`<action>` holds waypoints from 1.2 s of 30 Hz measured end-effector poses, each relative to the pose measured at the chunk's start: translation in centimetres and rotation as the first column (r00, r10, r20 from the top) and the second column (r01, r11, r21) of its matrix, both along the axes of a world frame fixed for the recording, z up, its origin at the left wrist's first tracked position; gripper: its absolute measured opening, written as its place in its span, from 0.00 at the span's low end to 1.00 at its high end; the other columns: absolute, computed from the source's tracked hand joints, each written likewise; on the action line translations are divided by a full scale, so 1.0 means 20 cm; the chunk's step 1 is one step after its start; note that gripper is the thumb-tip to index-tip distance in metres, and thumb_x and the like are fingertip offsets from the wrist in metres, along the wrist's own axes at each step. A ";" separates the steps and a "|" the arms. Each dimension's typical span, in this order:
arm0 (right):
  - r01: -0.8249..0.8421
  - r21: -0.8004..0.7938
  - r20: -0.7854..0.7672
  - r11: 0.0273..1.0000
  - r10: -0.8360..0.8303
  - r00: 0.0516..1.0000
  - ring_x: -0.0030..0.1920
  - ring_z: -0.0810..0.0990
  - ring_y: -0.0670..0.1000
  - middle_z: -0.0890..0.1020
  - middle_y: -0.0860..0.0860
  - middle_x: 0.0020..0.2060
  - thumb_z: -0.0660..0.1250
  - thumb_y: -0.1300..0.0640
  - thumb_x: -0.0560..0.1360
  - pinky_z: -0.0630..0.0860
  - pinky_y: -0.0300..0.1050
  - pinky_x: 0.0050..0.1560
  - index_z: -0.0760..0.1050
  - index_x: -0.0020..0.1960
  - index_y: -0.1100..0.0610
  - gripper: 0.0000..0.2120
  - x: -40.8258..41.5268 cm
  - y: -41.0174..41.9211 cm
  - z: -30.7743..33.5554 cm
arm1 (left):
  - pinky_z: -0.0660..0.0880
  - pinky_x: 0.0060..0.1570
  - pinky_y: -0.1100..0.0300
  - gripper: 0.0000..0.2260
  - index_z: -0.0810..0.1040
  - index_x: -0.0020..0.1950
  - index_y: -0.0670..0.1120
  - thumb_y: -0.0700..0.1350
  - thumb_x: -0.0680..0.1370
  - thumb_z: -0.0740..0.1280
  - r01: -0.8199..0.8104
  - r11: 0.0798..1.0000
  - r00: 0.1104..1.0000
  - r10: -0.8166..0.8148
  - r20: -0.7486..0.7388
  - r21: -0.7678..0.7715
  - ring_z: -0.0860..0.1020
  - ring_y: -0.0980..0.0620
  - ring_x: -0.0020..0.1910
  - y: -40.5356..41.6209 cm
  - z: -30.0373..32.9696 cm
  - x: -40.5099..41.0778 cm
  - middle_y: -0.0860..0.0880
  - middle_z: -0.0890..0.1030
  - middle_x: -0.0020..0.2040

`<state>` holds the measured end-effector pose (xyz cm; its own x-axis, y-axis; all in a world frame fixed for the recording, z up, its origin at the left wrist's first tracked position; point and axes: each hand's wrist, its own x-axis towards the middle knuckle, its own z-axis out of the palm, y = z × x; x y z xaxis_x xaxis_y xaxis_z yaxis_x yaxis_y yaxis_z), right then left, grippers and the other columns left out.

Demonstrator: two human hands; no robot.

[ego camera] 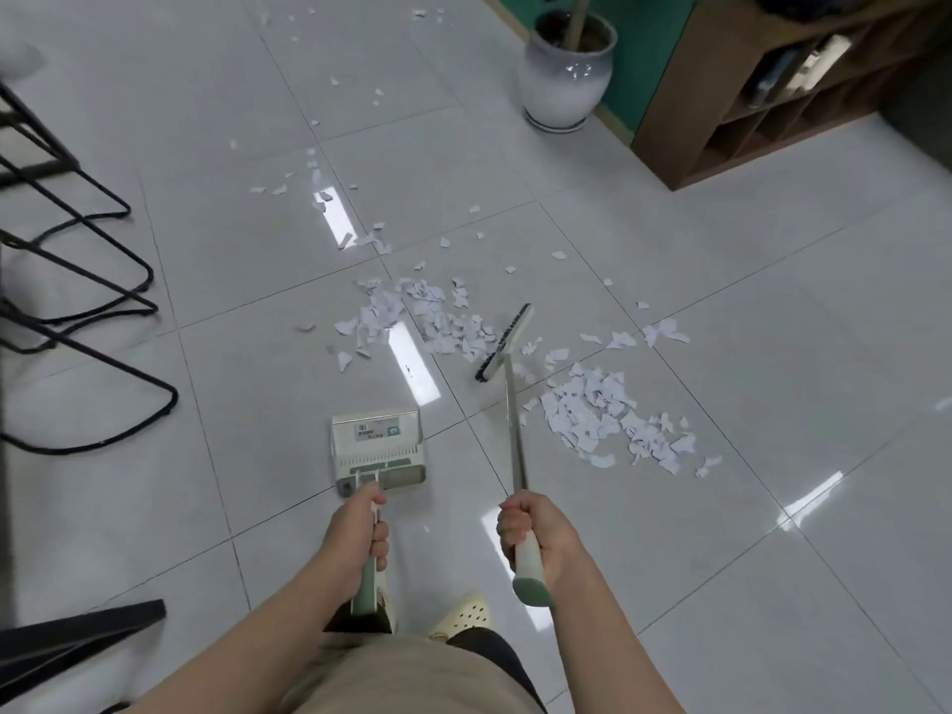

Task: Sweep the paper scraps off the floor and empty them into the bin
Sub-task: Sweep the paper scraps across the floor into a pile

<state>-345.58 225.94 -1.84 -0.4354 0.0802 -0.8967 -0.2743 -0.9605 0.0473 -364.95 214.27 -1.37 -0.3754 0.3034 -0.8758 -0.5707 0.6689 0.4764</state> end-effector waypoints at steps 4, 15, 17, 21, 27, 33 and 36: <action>0.147 0.017 0.063 0.989 -0.148 0.987 0.16 0.58 0.46 0.59 0.47 0.20 0.58 0.70 0.68 0.58 0.33 0.15 0.56 0.33 0.53 0.16 0.03 -0.03 0.10 | 0.61 0.28 0.60 0.06 0.67 0.42 0.46 0.45 0.76 0.62 0.068 0.998 0.998 -0.067 0.013 -0.016 0.59 0.52 0.24 0.12 -0.03 0.01 0.50 0.61 0.28; 0.463 0.062 0.384 0.884 -0.449 0.806 0.16 0.62 0.46 0.63 0.49 0.22 0.59 0.71 0.74 0.62 0.34 0.14 0.60 0.38 0.54 0.15 0.21 -0.21 0.08 | 0.59 0.27 0.62 0.07 0.70 0.41 0.46 0.47 0.77 0.63 0.353 0.936 0.924 -0.347 0.160 -0.009 0.58 0.52 0.23 0.39 -0.09 -0.06 0.50 0.61 0.28; 0.500 0.046 0.397 0.865 -0.475 0.785 0.16 0.63 0.46 0.63 0.50 0.23 0.58 0.72 0.74 0.62 0.34 0.14 0.60 0.39 0.54 0.15 0.18 -0.23 0.05 | 0.59 0.28 0.61 0.08 0.68 0.40 0.46 0.47 0.77 0.63 0.367 0.930 0.915 -0.361 0.181 -0.005 0.58 0.52 0.23 0.41 -0.09 -0.12 0.50 0.61 0.27; 0.566 -0.018 0.344 0.824 -0.526 0.778 0.16 0.64 0.46 0.63 0.50 0.23 0.57 0.72 0.74 0.63 0.35 0.14 0.63 0.41 0.55 0.12 0.03 -0.20 -0.01 | 0.60 0.29 0.59 0.08 0.68 0.41 0.45 0.48 0.77 0.61 0.381 0.925 0.903 -0.374 0.210 0.011 0.58 0.52 0.23 0.43 -0.07 -0.29 0.51 0.61 0.27; 0.427 -0.158 0.110 0.890 -0.414 0.904 0.18 0.64 0.47 0.63 0.49 0.24 0.64 0.80 0.63 0.65 0.35 0.17 0.61 0.37 0.54 0.23 -0.32 -0.03 -0.11 | 0.60 0.29 0.59 0.08 0.66 0.42 0.45 0.47 0.76 0.61 0.382 0.922 0.901 -0.385 0.202 0.053 0.58 0.51 0.24 0.40 -0.07 -0.52 0.50 0.62 0.27; 0.202 -0.155 -0.060 0.967 -0.213 0.975 0.16 0.66 0.48 0.65 0.50 0.21 0.72 0.84 0.54 0.67 0.40 0.14 0.61 0.35 0.54 0.31 -0.38 0.24 -0.07 | 0.62 0.30 0.58 0.06 0.69 0.48 0.45 0.47 0.77 0.62 0.330 0.939 0.927 -0.341 0.157 0.094 0.59 0.51 0.24 0.46 -0.04 -0.58 0.50 0.63 0.27; 0.223 -0.100 -0.094 0.970 -0.233 0.968 0.15 0.65 0.47 0.65 0.50 0.21 0.73 0.84 0.51 0.66 0.38 0.14 0.62 0.33 0.56 0.30 -0.44 0.34 0.01 | 0.61 0.30 0.59 0.08 0.70 0.51 0.44 0.47 0.77 0.62 0.302 0.946 0.940 -0.315 0.131 0.115 0.59 0.51 0.24 0.54 -0.02 -0.58 0.50 0.63 0.26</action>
